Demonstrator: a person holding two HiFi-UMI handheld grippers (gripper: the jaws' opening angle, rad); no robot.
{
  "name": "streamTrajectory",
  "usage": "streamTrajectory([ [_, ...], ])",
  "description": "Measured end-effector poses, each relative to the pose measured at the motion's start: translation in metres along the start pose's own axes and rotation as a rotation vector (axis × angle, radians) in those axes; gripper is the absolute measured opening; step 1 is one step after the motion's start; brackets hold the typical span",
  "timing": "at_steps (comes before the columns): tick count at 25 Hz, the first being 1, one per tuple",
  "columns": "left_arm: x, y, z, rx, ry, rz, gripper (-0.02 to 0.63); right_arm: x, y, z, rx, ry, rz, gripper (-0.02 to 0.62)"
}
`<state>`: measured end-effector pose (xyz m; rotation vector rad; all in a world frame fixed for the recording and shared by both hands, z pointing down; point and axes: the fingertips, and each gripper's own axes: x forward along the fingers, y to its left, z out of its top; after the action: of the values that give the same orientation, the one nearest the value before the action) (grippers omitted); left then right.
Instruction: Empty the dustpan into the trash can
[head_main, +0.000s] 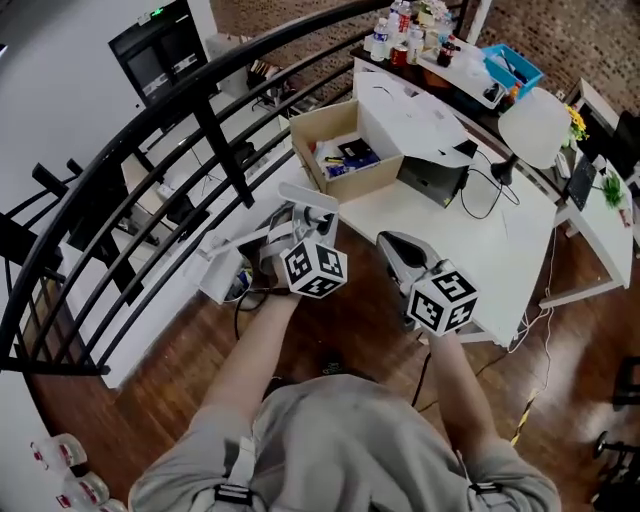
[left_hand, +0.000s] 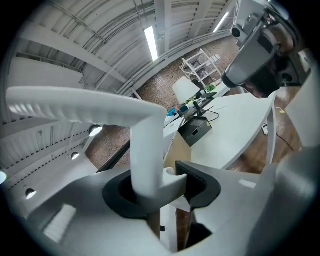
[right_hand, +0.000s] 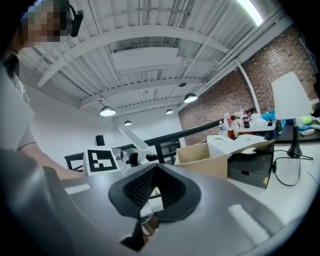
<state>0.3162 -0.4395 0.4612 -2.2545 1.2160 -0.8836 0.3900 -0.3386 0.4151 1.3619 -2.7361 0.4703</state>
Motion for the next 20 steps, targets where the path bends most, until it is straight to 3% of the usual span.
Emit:
streamTrajectory([
  [9,-0.019,0.012,0.001,-0.017,-0.022,0.014,0.179,0.001,0.009,-0.002,-0.003,0.003,0.033,-0.002],
  [16,-0.071,0.082,-0.027,-0.091,-0.062,0.091,0.178,0.042,0.06,-0.001,-0.019,0.007,0.133,-0.002],
  [20,-0.12,0.151,-0.058,-0.165,-0.081,0.199,0.178,0.067,0.109,0.006,-0.065,0.01,0.192,-0.002],
])
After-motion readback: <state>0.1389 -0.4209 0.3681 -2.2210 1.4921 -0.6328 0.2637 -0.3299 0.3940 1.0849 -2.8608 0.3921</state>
